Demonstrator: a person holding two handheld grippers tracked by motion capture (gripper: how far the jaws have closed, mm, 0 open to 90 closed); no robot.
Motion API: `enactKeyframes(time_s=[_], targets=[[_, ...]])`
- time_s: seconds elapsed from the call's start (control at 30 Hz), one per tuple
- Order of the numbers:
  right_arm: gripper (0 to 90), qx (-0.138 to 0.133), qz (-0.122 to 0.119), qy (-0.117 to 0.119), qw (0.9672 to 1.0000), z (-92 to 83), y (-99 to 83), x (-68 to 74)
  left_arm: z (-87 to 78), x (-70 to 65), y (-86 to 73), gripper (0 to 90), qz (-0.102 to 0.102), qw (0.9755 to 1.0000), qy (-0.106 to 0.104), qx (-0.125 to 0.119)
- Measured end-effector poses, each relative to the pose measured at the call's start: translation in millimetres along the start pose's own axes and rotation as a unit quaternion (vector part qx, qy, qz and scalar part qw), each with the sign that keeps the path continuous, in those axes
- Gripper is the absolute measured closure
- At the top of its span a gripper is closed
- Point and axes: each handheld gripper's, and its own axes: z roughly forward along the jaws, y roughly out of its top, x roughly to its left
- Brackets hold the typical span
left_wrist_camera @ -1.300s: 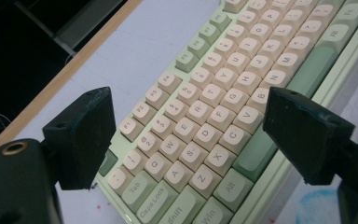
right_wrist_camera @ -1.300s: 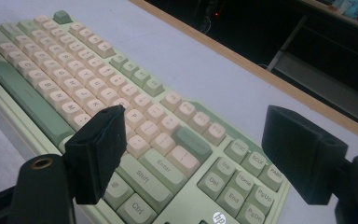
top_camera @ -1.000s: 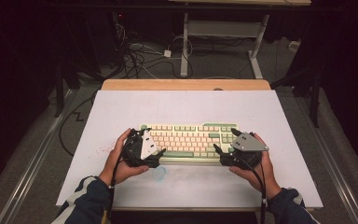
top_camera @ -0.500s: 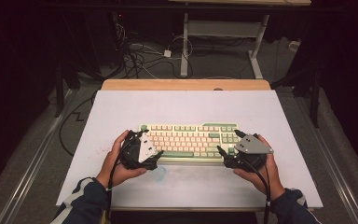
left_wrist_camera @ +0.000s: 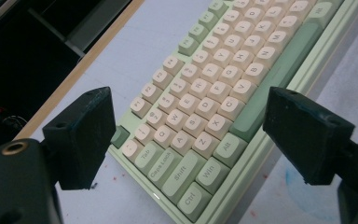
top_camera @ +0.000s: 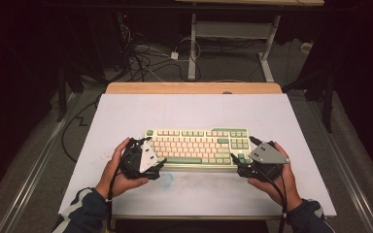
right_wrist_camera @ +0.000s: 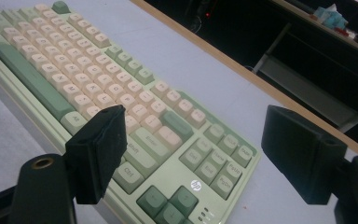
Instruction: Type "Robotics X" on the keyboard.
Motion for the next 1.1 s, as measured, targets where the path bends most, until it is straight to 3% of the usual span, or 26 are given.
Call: enactKeyframes(time_s=[0.7, 1.1], targets=[[22.9, 0.005, -0.003, -0.017, 0.9998, -20.0, -10.2, -3.8, -13.8, 2.3, -9.4, 15.7, 0.011, 0.9999, 0.001, 0.007], [22.8, 0.013, 0.003, -0.025, 0.9996, -26.9, -21.3, -8.9, -26.8, 12.3, -20.5, 15.7, 0.003, 0.9998, 0.008, 0.018]])
